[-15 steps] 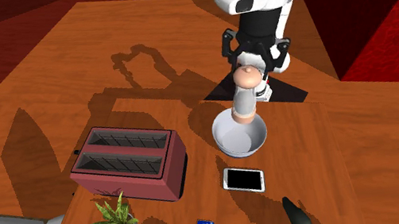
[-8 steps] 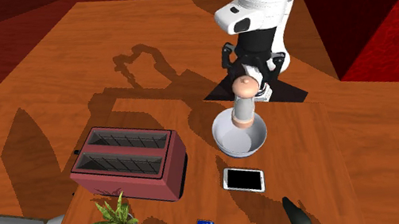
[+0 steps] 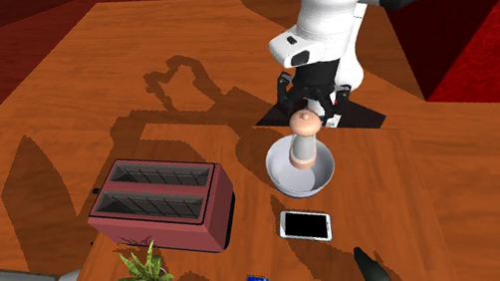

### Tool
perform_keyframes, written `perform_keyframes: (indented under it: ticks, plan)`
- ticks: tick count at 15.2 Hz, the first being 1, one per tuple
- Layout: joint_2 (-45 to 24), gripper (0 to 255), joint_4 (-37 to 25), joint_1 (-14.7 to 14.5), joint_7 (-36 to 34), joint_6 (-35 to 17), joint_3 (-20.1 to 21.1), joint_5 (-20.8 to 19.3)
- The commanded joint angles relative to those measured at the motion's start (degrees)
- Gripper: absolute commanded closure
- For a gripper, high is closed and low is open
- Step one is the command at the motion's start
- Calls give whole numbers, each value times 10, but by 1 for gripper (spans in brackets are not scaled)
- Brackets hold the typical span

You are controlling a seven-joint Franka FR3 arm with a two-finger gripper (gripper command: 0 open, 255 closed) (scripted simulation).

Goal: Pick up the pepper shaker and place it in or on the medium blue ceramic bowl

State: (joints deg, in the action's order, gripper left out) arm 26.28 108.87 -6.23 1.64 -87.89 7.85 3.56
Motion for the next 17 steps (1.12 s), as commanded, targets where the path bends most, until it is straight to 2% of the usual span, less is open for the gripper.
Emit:
perform_keyframes:
  ticks: [1,8,9,14,17]
  plan:
    - [5,255,15,-1,-1,-11,1,1]
    - [4,255,15,-1,-1,-11,1,1]
    - [4,0,15,-1,-1,-11,1,1]
    - [4,0,15,-1,-1,-11,1,1]
    - [-15,0,-63,1,-3,47,0,-2]
